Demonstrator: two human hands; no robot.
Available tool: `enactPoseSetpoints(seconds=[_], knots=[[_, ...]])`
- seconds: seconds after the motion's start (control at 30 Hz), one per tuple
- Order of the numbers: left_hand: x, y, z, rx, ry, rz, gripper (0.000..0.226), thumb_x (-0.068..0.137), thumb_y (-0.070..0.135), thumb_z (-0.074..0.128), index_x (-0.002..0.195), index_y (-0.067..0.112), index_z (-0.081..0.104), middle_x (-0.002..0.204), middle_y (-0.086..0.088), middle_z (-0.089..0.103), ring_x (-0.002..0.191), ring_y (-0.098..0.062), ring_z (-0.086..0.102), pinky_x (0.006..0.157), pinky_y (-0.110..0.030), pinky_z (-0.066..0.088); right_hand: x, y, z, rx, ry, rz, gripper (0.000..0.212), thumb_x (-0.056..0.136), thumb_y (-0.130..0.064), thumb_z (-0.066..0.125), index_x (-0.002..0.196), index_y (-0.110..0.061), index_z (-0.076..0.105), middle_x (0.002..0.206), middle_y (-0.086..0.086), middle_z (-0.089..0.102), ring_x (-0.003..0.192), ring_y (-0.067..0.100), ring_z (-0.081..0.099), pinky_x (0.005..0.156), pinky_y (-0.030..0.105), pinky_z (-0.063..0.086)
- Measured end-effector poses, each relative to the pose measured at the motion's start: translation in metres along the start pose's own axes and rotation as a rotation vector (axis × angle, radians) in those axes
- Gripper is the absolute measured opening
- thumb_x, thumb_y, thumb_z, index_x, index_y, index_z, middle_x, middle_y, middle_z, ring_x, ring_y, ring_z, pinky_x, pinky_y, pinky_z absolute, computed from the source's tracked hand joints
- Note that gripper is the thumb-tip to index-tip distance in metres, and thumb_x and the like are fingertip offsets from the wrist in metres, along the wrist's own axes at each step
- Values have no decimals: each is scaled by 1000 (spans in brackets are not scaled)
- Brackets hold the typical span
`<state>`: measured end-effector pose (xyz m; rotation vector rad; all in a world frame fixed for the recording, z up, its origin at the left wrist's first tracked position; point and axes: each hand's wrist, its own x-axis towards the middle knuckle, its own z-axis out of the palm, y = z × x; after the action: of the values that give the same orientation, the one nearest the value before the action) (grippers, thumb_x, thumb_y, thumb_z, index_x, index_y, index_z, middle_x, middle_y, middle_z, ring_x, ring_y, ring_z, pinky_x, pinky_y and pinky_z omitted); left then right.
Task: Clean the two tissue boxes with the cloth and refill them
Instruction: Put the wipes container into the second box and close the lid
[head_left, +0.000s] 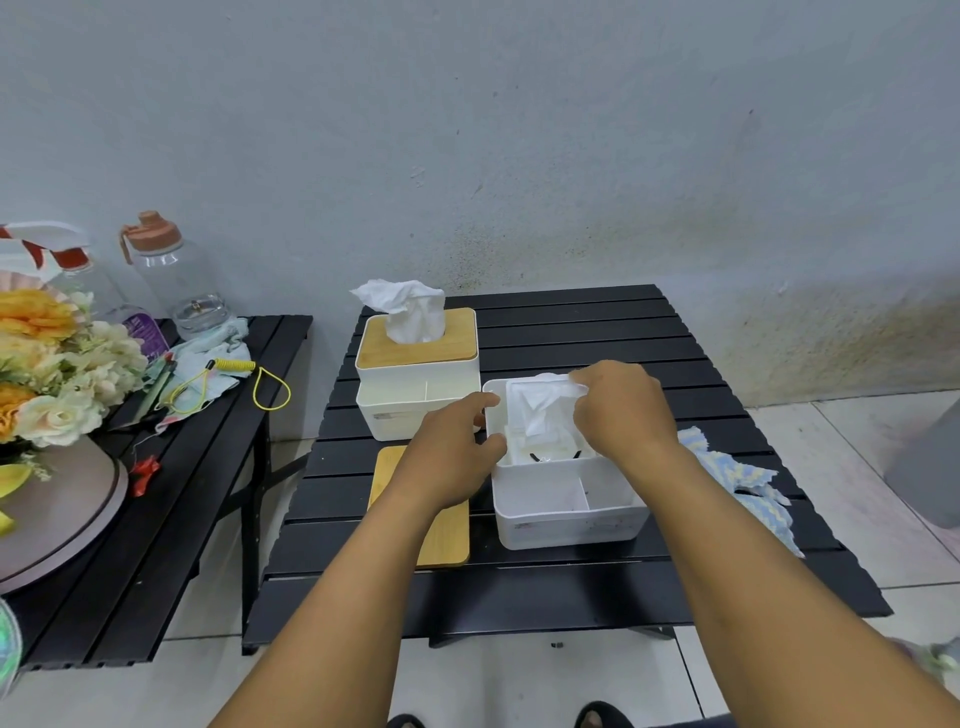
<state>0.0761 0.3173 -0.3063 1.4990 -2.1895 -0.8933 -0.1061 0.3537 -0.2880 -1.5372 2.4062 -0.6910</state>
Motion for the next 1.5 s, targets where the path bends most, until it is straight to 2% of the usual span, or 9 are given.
enactPoseSetpoints(seconds=[0.13,0.27,0.4,0.6,0.7,0.93,1.07,1.23,1.5], knots=[[-1,-1,-1,-4,-18,7,53,101,34,62,152,32,45,142,3,59,122,-20,61,98,-35,51,-3,-3,-1,-41,0,7,46,84,5,44,118,-13,70,111,12,69,92,33,59,72,33,52],[-1,-10,-22,-154,14,-53,54,99,56,57,149,39,46,126,10,60,111,-16,64,86,-33,52,0,4,-14,-5,-67,16,66,85,-1,45,144,-30,51,138,3,58,124,31,52,84,33,47],[-3,-41,-44,-45,136,-195,51,101,43,58,149,28,47,135,-4,62,105,-19,62,79,-30,46,-2,12,-37,74,-126,7,63,87,-7,48,144,-34,49,140,-2,54,124,25,51,84,29,41],[-16,-49,-14,277,-97,-580,121,72,76,74,162,26,12,162,-14,22,146,-44,27,109,-54,42,-14,25,-47,79,-179,88,53,93,-17,49,145,-25,46,146,2,50,127,29,50,96,37,44],[-21,-45,6,346,-121,-599,140,53,83,79,160,30,5,155,-14,20,141,-43,26,105,-55,43,-15,34,-40,45,-277,192,43,92,-16,48,135,-15,52,137,10,55,116,33,56,85,36,45],[-28,-49,-13,362,-121,-647,120,60,68,77,155,23,18,148,-21,38,134,-41,36,94,-44,42,-17,46,-28,188,-393,262,17,82,-3,40,81,-9,55,81,15,60,56,26,49,47,23,37],[-35,-37,-59,360,-133,-551,133,33,73,62,153,28,24,144,-15,48,127,-38,47,91,-41,45,-15,50,-29,295,-424,277,23,84,-4,39,93,-11,59,88,12,62,64,29,55,49,27,48],[-26,7,-87,288,-108,-177,119,56,54,85,154,42,19,137,0,44,127,-29,42,97,-45,47,-12,55,-31,402,-438,287,26,87,-8,44,104,-15,63,97,9,66,85,28,67,73,43,63],[27,59,-39,360,-371,233,120,62,38,85,155,45,9,145,4,39,132,-23,32,107,-46,43,-14,60,-36,481,-517,289,21,93,-13,53,109,-19,65,99,10,71,79,27,72,75,47,63]])
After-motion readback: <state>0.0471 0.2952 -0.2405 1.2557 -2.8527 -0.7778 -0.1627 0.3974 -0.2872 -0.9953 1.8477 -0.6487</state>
